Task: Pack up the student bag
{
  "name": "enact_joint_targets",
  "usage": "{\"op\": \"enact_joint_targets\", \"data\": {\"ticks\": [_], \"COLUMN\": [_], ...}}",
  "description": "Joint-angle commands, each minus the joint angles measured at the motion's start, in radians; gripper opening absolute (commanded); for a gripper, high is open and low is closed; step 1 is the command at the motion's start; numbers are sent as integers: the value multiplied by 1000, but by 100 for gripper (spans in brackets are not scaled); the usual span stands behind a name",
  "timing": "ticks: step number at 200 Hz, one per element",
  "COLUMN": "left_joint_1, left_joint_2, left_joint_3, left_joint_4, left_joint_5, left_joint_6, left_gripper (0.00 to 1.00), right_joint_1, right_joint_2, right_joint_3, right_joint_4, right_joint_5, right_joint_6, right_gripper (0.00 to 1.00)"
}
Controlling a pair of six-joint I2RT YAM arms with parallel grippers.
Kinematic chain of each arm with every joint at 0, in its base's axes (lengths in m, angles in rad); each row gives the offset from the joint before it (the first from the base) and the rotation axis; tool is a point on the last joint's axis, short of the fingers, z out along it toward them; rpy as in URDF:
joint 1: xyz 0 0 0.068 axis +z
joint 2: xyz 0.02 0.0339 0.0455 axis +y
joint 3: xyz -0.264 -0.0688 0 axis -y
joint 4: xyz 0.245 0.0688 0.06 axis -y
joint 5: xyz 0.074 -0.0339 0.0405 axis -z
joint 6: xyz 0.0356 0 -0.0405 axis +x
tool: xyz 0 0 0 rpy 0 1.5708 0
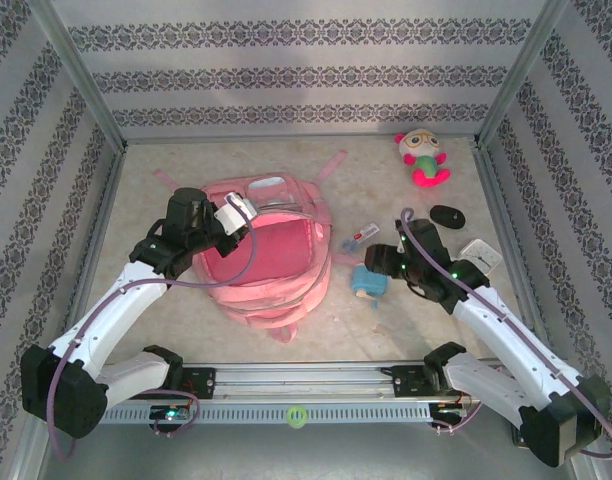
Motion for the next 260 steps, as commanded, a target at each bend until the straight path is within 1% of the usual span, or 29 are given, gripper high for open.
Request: {"op": "enact_joint_targets", "data": {"ticks": [1, 16, 31, 38, 43, 47, 87, 114, 162, 220, 229, 240, 260], "left_joint_1": [13, 13, 12, 12, 12, 12, 12, 13, 13, 14, 12, 13, 12], "left_joint_2": [-28, -26, -26, -24, -24, -23, -15, -15, -23, -27, -29, -31, -35], "left_joint_3": [11, 10, 9, 9, 10, 9, 18, 18, 10, 7, 7, 4, 6], "left_joint_4": [67, 68, 72, 74, 75, 76, 80, 79, 89, 98, 97, 102, 104], "left_joint_5": [1, 4, 7, 8, 9, 10, 14, 14, 22, 33, 33, 36, 35], "left_joint_6": [-59, -62, -68, -70, -71, -72, -77, -79, -89, -103, -108, -112, -119], "left_gripper": [3, 3, 3, 3, 3, 3, 3, 3, 3, 4, 3, 4, 3], "right_joint_1": [39, 67, 80, 84, 86, 88, 92, 90, 79, 75, 74, 75, 77], "right_joint_2": [18, 77, 137, 164, 181, 194, 310, 364, 430, 517, 529, 538, 529], "right_joint_3": [-23, -8, 9, 17, 23, 27, 51, 51, 39, 35, 36, 37, 40], "right_joint_4": [-112, -119, -102, -91, -82, -76, -9, 31, 54, 103, 100, 94, 81], "right_joint_5": [85, 109, 108, 104, 102, 100, 87, 53, 71, 32, 31, 28, 20], "right_joint_6": [89, 82, 66, 59, 54, 51, 39, 39, 49, 44, 42, 42, 47], "right_gripper": [74, 78, 85, 90, 97, 98, 98, 98, 98, 98, 97, 91, 84]}}
